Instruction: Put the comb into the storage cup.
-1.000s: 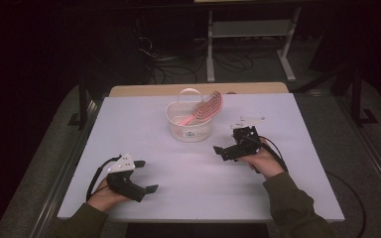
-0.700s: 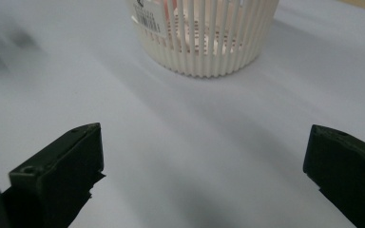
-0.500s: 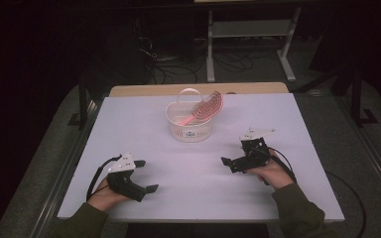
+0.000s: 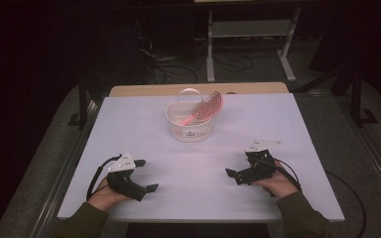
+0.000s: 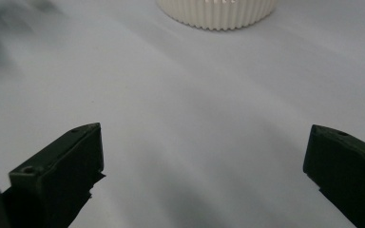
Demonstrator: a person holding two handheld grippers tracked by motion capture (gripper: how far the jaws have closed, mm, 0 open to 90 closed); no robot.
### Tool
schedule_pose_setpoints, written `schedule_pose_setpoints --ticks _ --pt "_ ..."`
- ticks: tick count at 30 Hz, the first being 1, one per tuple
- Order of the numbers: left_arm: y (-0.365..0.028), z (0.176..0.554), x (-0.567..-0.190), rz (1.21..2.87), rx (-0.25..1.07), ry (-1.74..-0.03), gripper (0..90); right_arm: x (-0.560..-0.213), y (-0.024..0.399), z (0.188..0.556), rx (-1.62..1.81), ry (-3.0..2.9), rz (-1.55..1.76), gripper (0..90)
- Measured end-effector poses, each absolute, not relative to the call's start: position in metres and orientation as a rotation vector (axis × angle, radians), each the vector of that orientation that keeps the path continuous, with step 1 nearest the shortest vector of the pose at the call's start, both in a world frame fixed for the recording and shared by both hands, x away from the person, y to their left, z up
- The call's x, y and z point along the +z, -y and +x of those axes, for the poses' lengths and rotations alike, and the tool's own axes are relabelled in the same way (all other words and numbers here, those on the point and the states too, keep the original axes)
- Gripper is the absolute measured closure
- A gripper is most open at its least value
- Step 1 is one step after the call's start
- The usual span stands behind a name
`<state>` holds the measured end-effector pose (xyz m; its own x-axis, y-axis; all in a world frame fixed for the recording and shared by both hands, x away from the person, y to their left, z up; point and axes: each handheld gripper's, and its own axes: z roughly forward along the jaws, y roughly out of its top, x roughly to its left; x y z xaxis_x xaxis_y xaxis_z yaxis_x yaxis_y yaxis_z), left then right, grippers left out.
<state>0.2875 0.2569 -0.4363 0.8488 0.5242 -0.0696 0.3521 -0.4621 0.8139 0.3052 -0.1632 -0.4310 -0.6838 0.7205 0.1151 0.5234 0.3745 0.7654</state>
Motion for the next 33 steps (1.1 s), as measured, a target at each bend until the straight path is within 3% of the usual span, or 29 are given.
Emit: schedule_pose_setpoints --ticks 33 --pt "-0.257 0.287 -0.436 2.103 0.239 -0.638 0.0 -0.446 0.196 0.278 1.195 -2.359 1.084 0.0"
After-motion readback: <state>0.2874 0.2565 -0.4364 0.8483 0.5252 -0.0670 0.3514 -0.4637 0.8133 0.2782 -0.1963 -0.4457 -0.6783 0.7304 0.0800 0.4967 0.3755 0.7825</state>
